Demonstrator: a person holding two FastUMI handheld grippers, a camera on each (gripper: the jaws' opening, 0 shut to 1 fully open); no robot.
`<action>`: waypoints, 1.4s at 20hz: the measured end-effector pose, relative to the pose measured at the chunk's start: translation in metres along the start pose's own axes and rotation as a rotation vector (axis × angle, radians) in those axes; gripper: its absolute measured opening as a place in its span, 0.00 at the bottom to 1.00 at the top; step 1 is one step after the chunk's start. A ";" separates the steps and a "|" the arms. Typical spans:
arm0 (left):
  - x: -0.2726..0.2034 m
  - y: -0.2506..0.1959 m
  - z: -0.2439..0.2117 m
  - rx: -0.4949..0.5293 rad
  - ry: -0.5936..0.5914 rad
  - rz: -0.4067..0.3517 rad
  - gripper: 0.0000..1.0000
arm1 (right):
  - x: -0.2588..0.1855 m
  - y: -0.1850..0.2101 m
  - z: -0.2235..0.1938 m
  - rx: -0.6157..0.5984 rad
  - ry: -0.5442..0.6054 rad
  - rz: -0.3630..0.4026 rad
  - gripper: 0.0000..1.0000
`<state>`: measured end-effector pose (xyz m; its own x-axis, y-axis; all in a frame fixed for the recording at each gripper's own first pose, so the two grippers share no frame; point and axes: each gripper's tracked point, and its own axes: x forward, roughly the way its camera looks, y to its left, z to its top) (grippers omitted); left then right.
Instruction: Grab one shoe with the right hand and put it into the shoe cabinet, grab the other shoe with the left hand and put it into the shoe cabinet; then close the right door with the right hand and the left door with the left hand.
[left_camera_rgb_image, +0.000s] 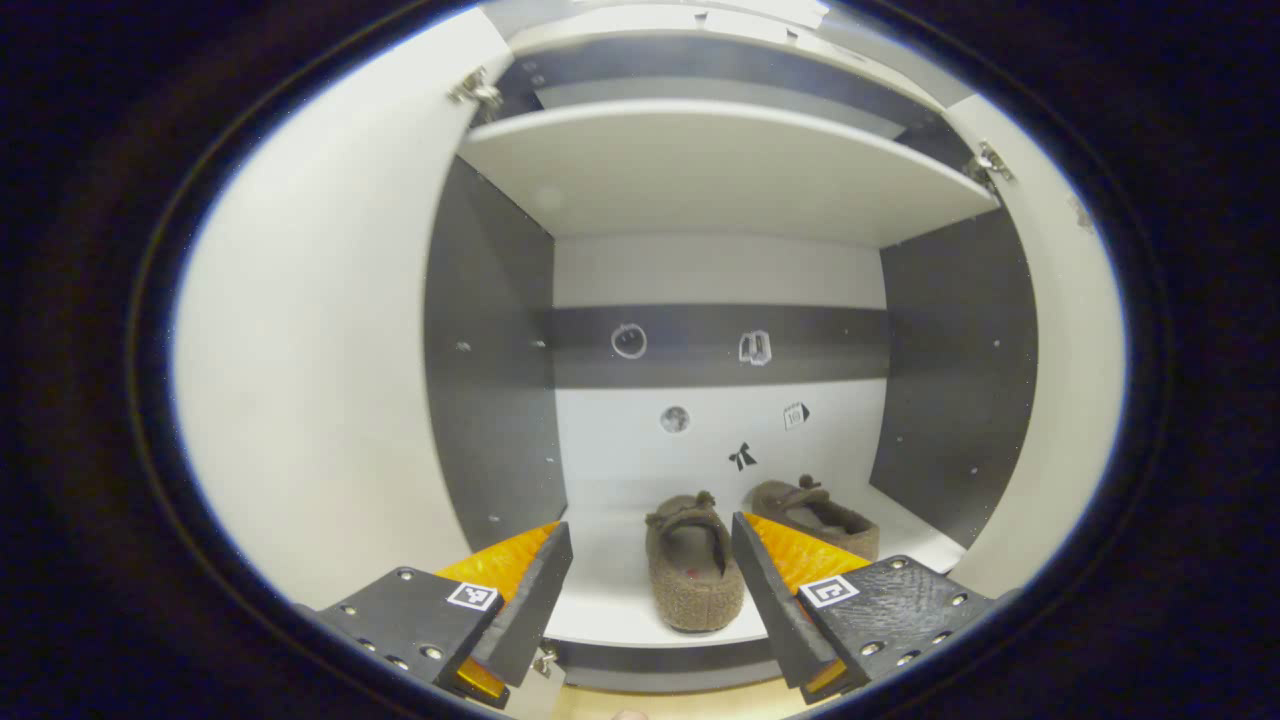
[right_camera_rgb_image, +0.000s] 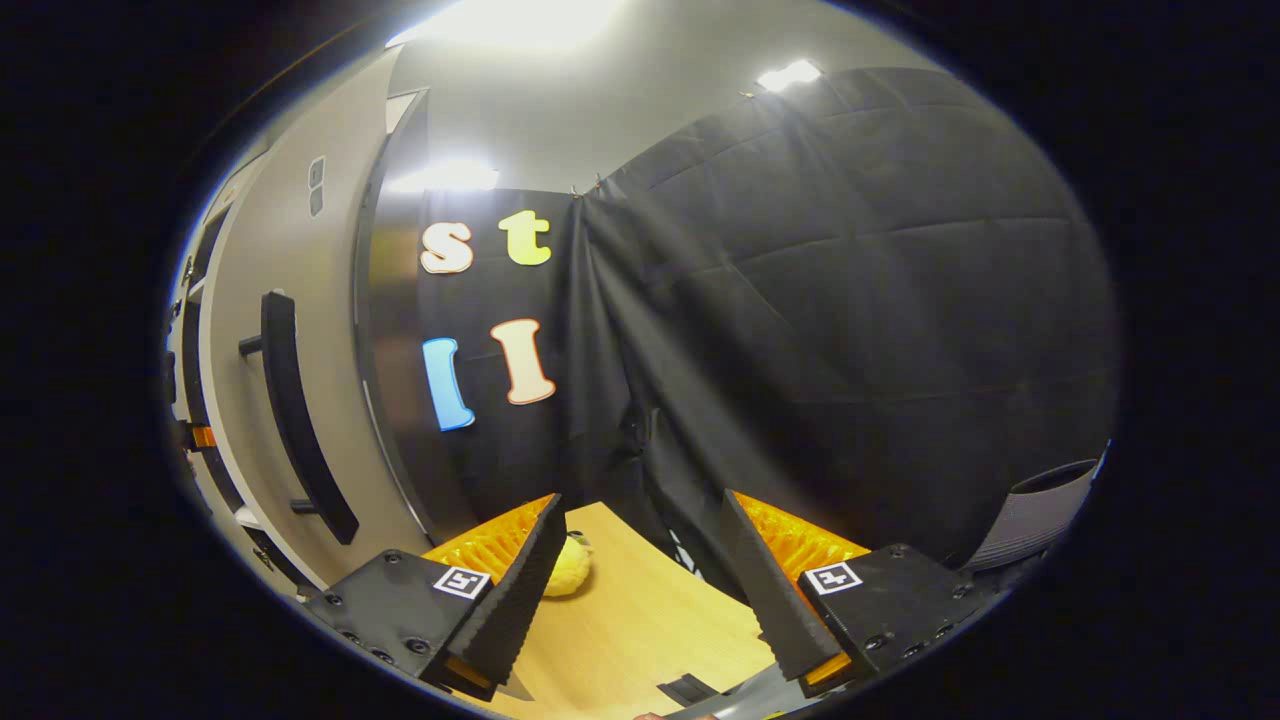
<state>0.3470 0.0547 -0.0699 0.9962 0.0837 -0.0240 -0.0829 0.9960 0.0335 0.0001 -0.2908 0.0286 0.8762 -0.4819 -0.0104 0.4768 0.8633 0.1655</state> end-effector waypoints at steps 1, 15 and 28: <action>-0.013 0.000 0.007 -0.011 -0.032 0.007 1.00 | 0.006 0.007 0.005 -0.001 -0.001 0.034 0.98; -0.178 -0.019 -0.076 -0.094 -0.056 0.239 0.93 | 0.041 0.082 0.040 -0.052 0.002 0.473 0.98; -0.239 0.018 -0.092 -0.082 -0.015 0.336 1.00 | 0.007 0.123 0.050 -0.101 -0.015 0.539 0.97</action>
<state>0.1050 0.0557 -0.1559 0.9132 0.4073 -0.0103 -0.4073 0.9122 -0.0435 0.0616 -0.1958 0.0986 0.9975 0.0310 0.0635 -0.0341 0.9983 0.0479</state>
